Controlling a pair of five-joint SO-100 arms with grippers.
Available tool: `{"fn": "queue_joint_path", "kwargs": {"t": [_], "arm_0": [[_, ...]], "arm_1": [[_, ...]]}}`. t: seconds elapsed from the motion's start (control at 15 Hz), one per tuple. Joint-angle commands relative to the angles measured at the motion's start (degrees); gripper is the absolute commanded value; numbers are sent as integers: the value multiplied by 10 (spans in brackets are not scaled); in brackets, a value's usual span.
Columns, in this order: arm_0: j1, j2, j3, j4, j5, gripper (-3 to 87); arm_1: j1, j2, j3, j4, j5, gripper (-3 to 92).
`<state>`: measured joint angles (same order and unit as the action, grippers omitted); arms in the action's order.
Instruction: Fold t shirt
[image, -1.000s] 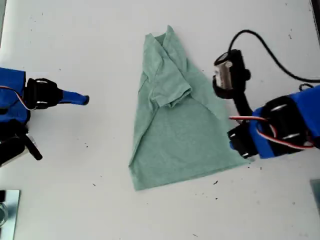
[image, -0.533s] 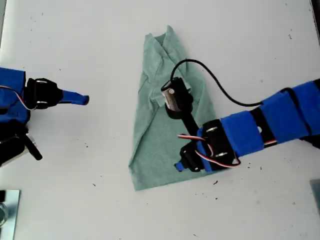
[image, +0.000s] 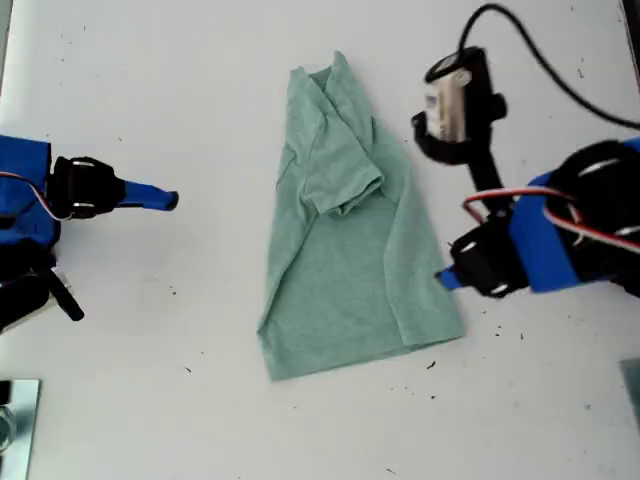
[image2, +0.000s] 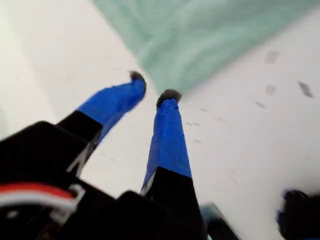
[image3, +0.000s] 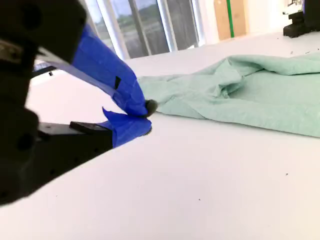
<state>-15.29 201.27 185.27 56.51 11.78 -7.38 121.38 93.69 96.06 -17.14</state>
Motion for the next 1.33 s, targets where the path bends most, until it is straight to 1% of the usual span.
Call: {"fn": "queue_joint_path", "kwargs": {"t": [0.0, 0.07, 0.2, 0.33, 0.47, 0.53, 0.67, 0.73, 0.8, 0.87, 0.93, 1.0, 1.07, 1.13, 1.2, 1.27], "arm_0": [[10, 4, 5, 3, 2, -2], [10, 4, 5, 3, 2, -2], [11, 4, 5, 3, 2, -2], [11, 4, 6, 3, 1, -2], [11, 4, 6, 3, 1, -2], [12, 4, 6, 3, -1, -2], [15, -3, 4, 1, -6, -2], [31, -25, -12, -2, -35, -2], [76, -77, -75, 8, -97, -3], [134, -180, -190, 18, -163, -3], [189, -322, -335, 60, -232, -3], [236, -476, -492, 126, -285, -3], [273, -625, -658, 200, -311, -3], [301, -751, -809, 250, -311, 90], [323, -851, -931, 278, -309, 217], [334, -929, -1021, 302, -308, 251]], "arm_1": [[53, 221, 306, -93, -32, 25], [68, 292, 410, -139, -37, 25], [100, 410, 564, -181, -40, 25], [128, 545, 686, -185, -49, 25], [138, 736, 800, -170, -54, 25], [134, 774, 829, -161, -47, 24], [140, 763, 828, -164, -46, 24], [143, 763, 829, -165, -48, 24], [146, 763, 830, -165, -49, 24], [147, 763, 831, -165, -46, 24], [149, 763, 831, -165, -45, 24], [149, 763, 831, -165, -45, 24], [149, 763, 831, -165, -45, 24], [150, 763, 831, -165, -45, 24], [151, 763, 831, -165, -45, 24], [151, 763, 831, -165, -44, 24]]}}
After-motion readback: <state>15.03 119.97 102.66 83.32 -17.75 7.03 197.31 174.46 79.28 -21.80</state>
